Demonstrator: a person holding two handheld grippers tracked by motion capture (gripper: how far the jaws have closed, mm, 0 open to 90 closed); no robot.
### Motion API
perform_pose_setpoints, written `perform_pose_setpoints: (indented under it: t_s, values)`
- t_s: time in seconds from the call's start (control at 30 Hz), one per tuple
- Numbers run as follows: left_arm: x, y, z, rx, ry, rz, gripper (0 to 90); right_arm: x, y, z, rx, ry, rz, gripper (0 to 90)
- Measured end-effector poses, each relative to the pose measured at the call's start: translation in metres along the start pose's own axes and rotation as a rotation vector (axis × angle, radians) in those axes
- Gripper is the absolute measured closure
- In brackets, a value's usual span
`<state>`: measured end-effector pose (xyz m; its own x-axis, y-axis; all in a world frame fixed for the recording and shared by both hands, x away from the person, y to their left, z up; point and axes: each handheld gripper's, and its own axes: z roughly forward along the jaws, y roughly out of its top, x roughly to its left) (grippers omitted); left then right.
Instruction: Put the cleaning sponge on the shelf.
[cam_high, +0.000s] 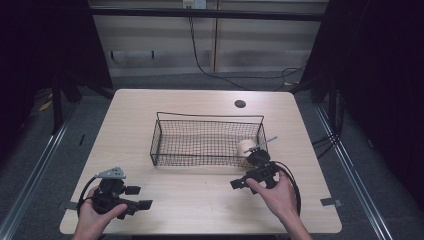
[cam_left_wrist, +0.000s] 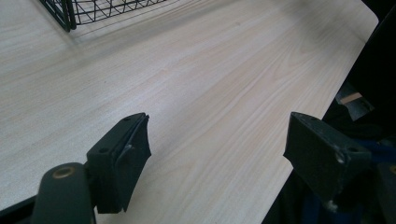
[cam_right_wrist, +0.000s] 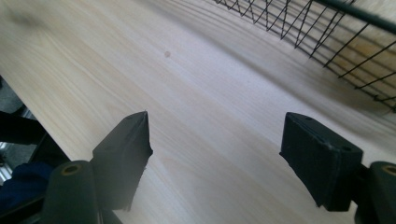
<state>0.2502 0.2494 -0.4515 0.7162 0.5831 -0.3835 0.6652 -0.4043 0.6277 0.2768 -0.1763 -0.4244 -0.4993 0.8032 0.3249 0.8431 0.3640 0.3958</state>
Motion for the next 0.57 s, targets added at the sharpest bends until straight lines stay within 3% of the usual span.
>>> perform_pose_setpoints:
  t_s: [0.3,0.57]
  values:
    - [0.000,0.000,0.000,-0.001,0.001,-0.002,21.7,-0.001,-0.017,0.000,0.000,-0.002,0.002,23.9]
    - [0.000,0.001,-0.001,-0.008,-0.002,-0.001,21.7,-0.015,-0.033,0.010,-0.016,-0.024,0.027,24.3]
